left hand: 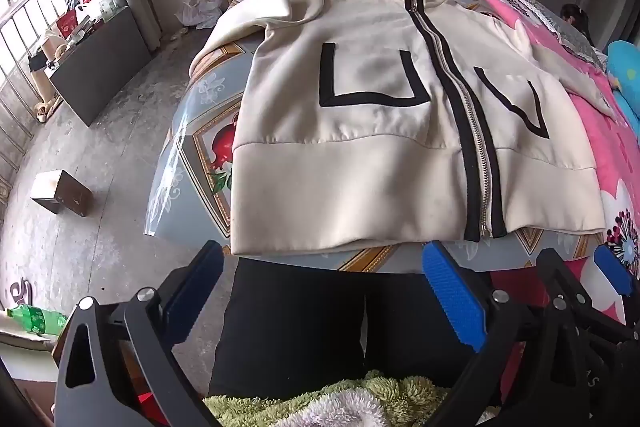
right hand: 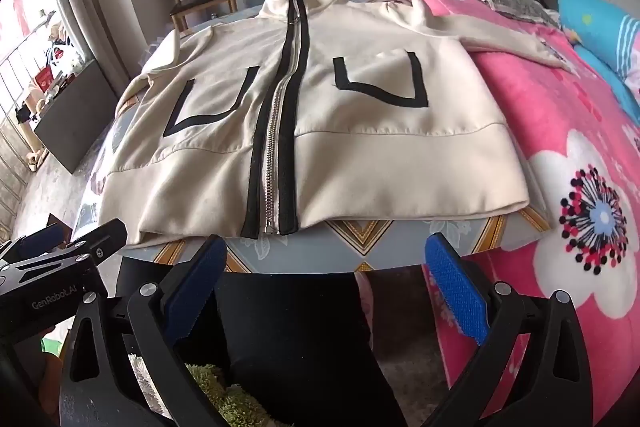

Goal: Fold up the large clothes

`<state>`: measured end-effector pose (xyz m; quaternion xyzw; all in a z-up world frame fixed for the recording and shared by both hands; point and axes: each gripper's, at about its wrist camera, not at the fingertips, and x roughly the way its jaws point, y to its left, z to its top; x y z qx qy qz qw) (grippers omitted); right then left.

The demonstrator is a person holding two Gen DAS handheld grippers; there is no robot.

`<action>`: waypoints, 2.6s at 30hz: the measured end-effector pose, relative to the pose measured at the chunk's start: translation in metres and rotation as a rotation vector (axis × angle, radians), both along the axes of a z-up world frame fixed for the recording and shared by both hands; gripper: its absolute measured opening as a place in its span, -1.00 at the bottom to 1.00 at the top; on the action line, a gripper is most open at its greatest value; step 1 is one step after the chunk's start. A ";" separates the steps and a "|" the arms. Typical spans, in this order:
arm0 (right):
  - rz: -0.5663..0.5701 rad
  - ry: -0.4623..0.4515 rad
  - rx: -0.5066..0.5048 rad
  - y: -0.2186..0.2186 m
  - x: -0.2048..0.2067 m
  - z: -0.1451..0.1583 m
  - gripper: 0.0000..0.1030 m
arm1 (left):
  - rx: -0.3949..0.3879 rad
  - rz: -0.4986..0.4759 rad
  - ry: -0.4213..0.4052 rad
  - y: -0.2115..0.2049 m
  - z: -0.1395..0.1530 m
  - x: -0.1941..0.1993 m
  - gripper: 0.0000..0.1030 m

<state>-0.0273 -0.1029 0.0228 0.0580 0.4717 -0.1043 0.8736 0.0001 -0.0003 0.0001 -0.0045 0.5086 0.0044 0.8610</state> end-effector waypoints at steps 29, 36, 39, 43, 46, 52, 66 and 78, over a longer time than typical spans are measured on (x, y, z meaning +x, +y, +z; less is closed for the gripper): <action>-0.012 -0.022 -0.035 0.001 -0.004 0.006 0.86 | -0.023 -0.004 -0.016 0.002 0.007 -0.005 0.90; -0.011 -0.023 -0.036 0.000 -0.004 0.006 0.86 | -0.021 -0.003 -0.017 0.003 0.007 -0.005 0.90; -0.013 -0.024 -0.037 0.001 -0.004 0.007 0.86 | -0.021 -0.002 -0.019 0.004 0.008 -0.005 0.90; -0.016 -0.031 -0.039 0.000 -0.005 0.007 0.86 | -0.020 0.001 -0.023 0.004 0.008 -0.005 0.90; -0.015 -0.034 -0.042 0.000 -0.005 0.007 0.86 | -0.019 0.002 -0.026 0.004 0.009 -0.005 0.90; -0.016 -0.035 -0.042 0.000 -0.005 0.006 0.86 | -0.019 0.002 -0.026 0.004 0.009 -0.004 0.90; -0.024 -0.037 -0.042 -0.002 -0.005 0.008 0.86 | -0.011 -0.003 -0.032 0.003 0.012 -0.003 0.90; -0.025 -0.041 -0.043 -0.003 -0.005 0.009 0.86 | -0.006 -0.001 -0.031 0.002 0.011 -0.004 0.90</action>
